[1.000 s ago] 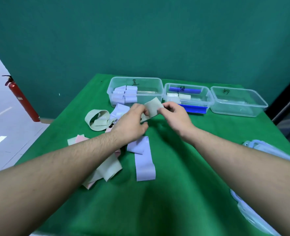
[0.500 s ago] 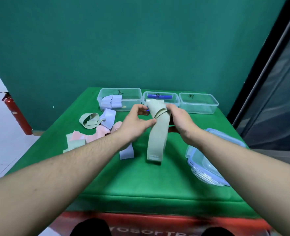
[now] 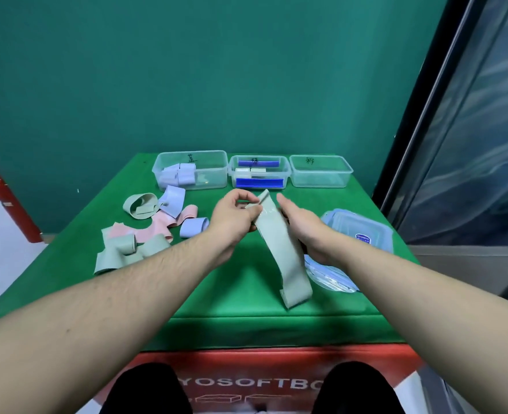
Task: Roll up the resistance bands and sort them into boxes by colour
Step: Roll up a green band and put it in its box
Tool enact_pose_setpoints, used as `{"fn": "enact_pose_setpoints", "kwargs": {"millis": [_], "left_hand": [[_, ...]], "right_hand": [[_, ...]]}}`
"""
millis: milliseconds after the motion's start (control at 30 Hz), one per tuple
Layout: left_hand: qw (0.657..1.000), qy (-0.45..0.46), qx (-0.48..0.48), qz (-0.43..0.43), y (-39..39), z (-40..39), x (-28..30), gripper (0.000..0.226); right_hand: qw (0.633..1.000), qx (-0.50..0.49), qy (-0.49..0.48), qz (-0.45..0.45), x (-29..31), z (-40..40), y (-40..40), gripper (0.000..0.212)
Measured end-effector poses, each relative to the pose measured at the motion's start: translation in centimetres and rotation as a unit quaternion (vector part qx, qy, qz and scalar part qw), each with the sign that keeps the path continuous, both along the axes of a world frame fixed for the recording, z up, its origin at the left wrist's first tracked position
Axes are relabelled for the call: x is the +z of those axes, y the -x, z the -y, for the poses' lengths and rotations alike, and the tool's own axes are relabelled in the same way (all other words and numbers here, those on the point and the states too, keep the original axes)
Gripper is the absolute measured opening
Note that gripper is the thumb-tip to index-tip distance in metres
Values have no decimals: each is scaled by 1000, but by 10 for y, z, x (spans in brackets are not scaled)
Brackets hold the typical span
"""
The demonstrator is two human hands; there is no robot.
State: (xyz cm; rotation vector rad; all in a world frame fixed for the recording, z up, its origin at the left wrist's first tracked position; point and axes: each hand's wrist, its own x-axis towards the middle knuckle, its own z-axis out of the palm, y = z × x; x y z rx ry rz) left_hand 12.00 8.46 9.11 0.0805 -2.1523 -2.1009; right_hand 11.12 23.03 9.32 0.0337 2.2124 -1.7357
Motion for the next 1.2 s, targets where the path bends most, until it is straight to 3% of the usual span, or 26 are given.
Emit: {"fn": "enact_pose_setpoints", "kwargs": {"millis": [200, 433, 600, 733, 867, 933, 1067, 1200], "left_hand": [[999, 46, 17, 14, 37, 7, -28, 21], [994, 96, 36, 30, 104, 16, -67, 12], [993, 91, 47, 50, 144, 18, -86, 15], [997, 35, 39, 62, 163, 13, -96, 2], [996, 53, 21, 65, 170, 12, -104, 47], [993, 104, 18, 50, 165, 14, -108, 52], [988, 152, -9, 28, 143, 17, -114, 21], [976, 209, -63, -18, 102, 15, -116, 15]], "right_hand": [[993, 39, -85, -67, -44, 2, 25, 12], [978, 5, -156, -137, -80, 6, 81, 31], [986, -4, -147, -79, -93, 14, 123, 29], [994, -23, -108, -18, -100, 18, 144, 29], [997, -46, -55, 8, -102, 17, 151, 4], [997, -51, -58, -1, -105, 14, 151, 24], [996, -33, -80, -39, -103, 8, 135, 14], [992, 21, -99, -71, -101, 1, 110, 7]]}}
